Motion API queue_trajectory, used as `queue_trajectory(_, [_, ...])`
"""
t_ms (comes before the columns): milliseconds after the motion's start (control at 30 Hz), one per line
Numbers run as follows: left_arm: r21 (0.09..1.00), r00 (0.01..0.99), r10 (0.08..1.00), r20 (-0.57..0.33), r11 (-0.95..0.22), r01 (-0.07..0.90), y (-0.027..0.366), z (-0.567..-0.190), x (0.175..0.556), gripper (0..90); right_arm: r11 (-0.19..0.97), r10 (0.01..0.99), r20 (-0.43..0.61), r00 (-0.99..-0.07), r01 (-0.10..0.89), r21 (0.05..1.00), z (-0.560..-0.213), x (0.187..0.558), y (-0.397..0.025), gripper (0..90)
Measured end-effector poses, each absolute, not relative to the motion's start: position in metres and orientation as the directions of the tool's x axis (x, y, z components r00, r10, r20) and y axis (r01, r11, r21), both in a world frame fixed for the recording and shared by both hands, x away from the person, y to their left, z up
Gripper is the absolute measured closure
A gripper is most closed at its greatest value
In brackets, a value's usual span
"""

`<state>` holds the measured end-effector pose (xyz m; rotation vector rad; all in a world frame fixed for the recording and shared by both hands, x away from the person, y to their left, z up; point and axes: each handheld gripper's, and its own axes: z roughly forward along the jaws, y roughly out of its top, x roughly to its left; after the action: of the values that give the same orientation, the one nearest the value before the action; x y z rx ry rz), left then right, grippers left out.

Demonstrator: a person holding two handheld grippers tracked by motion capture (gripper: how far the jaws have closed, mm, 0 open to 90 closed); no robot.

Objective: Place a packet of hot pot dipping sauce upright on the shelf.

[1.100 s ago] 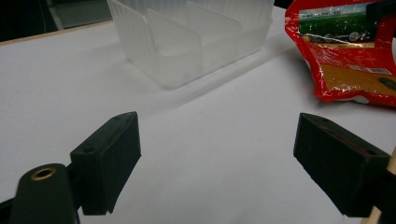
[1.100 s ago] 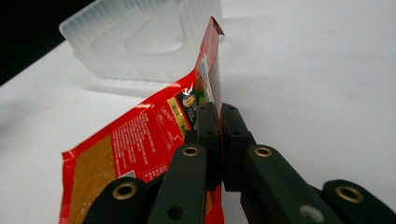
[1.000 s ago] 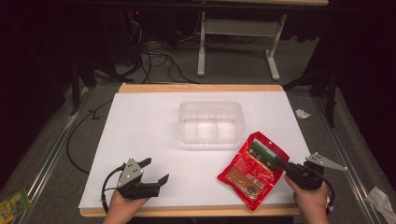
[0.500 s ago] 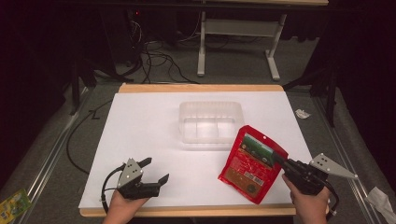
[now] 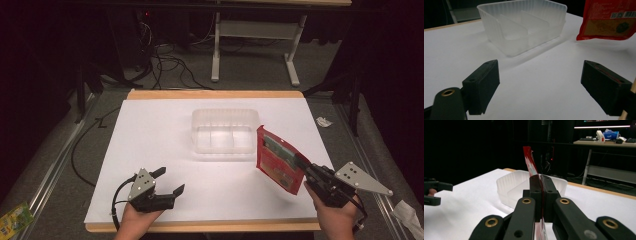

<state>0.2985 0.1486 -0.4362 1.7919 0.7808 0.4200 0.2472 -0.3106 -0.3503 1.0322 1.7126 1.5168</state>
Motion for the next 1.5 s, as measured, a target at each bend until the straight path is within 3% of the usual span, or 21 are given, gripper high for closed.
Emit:
queue_trajectory(300, [0.933, 0.722, 0.688, -0.073, -0.209, 0.294, 0.123, -0.432, 0.307, 16.3, 0.017, 0.845, 0.061, -0.531, 0.142, 0.990, -0.345, 0.251, -0.305, 90.0])
queue_trajectory(700, [0.935, 0.750, 0.642, -0.159, -0.147, 0.324, 0.073, -0.434, 0.321, 17.0, 0.044, 0.795, 0.058, -0.604, 0.154, 0.987, -0.347, 0.262, -0.272, 90.0])
queue_trajectory(1200, [0.938, 0.769, 0.611, -0.188, -0.121, 0.325, 0.081, -0.432, 0.320, 20.2, 0.062, 0.697, 0.059, -0.714, 0.142, 0.988, -0.349, 0.262, -0.219, 90.0])
queue_trajectory(1500, [0.941, 0.791, 0.577, -0.204, -0.108, 0.322, 0.076, -0.429, 0.319, 23.3, 0.049, 0.663, 0.068, -0.746, 0.134, 0.990, -0.347, 0.255, -0.209, 90.0])
